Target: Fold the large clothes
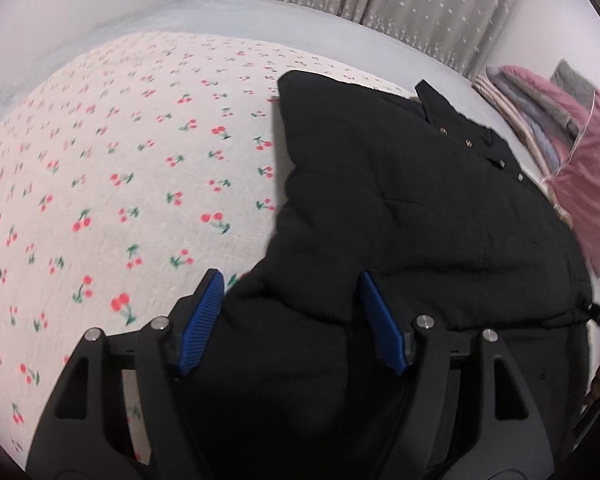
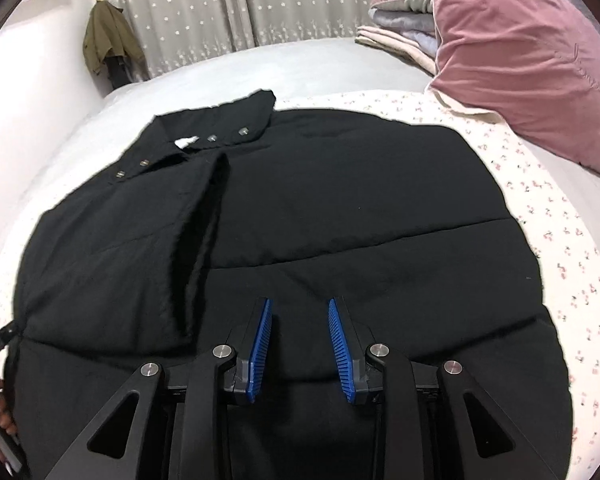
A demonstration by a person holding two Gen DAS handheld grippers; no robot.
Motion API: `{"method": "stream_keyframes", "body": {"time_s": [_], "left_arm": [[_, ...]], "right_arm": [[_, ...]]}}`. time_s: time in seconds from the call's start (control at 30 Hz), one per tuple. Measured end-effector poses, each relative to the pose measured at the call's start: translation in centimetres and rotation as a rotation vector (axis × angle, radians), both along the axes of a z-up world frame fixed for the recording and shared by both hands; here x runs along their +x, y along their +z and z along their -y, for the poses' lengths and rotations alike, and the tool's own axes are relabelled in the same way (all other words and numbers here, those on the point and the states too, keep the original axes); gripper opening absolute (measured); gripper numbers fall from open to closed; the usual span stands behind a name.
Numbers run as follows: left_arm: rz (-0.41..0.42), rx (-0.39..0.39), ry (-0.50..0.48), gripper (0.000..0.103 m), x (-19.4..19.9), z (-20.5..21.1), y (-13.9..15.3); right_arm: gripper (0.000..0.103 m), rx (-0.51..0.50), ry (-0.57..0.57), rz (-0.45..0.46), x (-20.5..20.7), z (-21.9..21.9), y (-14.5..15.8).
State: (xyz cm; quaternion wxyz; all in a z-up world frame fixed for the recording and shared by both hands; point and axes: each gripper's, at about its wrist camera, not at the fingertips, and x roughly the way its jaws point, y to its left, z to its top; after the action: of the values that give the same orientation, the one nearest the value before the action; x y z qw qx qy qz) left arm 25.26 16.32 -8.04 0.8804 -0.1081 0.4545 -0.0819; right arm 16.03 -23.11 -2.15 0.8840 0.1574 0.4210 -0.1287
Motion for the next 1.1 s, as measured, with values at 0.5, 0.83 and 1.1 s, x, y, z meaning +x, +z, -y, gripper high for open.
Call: {"method": "stream_keyframes", "body": {"time_s": [0.5,0.83,1.1], "left_arm": [[-0.048,0.044,-0.031,0.071,-1.7,-2.4,-0.8],[-0.078,0.011,-0.15,0.071,-5.7,-3.6,0.8],[-0.043,0.094,-0.225,0.083,-11.9,-3.2,3.2]], "right_arm": [[0.055,-0.026,0.098,-0.029,3.8,-5.2,-2.5],[0.067,0.119,0.136,0.045,-5.9,-1.7,0.4],[0.078,0.13,0.056,0.06,-16.6,2.8,2.1]]}}
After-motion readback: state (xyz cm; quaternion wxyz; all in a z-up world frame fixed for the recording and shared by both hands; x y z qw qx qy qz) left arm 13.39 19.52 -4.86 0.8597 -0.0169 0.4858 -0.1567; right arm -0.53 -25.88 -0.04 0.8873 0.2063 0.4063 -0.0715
